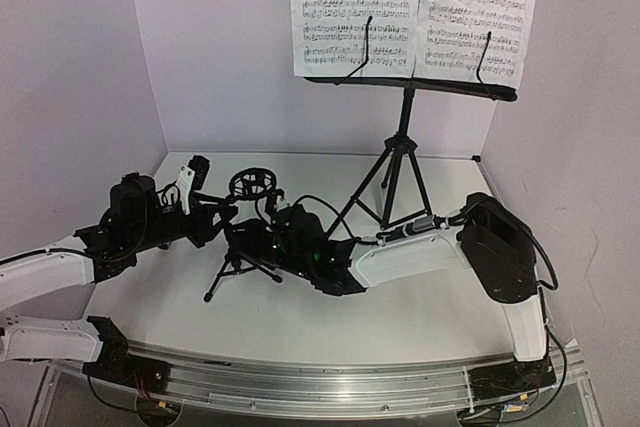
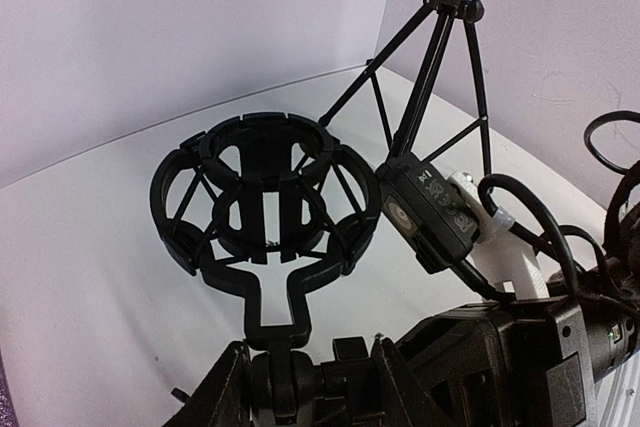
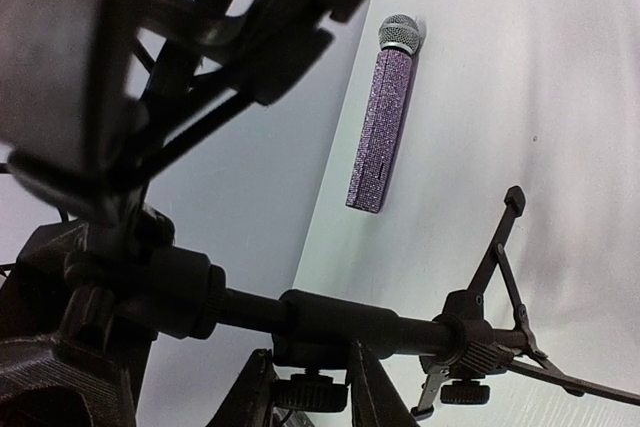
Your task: Set up the instrument practice props
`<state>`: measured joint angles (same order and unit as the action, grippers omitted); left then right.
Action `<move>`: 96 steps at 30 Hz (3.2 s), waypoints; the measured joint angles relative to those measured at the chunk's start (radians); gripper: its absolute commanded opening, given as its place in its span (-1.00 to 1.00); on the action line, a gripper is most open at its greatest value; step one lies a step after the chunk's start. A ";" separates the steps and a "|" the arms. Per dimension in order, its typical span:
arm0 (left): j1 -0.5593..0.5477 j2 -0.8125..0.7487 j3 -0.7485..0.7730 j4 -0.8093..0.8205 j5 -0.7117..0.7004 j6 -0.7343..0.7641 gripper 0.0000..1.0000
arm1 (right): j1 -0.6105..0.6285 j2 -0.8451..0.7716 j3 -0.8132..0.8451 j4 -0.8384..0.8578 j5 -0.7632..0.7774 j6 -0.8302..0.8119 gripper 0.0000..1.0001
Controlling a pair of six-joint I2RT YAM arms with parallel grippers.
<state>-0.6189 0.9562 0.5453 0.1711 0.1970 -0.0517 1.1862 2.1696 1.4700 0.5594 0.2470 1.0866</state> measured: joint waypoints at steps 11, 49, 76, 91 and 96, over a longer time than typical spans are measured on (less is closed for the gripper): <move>0.000 0.001 0.000 -0.042 -0.004 0.025 -1.00 | 0.001 -0.003 0.015 -0.082 0.017 -0.166 -1.00; 0.049 0.061 0.188 -0.331 0.172 0.133 -1.00 | 0.092 -0.020 0.091 -0.237 0.469 -1.400 -0.47; 0.035 0.077 0.348 -0.383 0.261 0.299 -1.00 | 0.027 -0.083 -0.074 -0.155 0.041 -1.183 0.08; 0.044 0.080 0.369 -0.408 0.288 0.304 -1.00 | -0.009 -0.083 -0.100 -0.151 -0.001 -1.099 0.10; 0.118 0.102 0.369 -0.406 0.353 0.351 -1.00 | -0.022 -0.083 -0.118 -0.149 -0.025 -1.057 0.08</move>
<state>-0.5012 1.0581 0.9138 -0.2349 0.5498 0.2989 1.1643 2.0869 1.3525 0.4105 0.2218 0.0298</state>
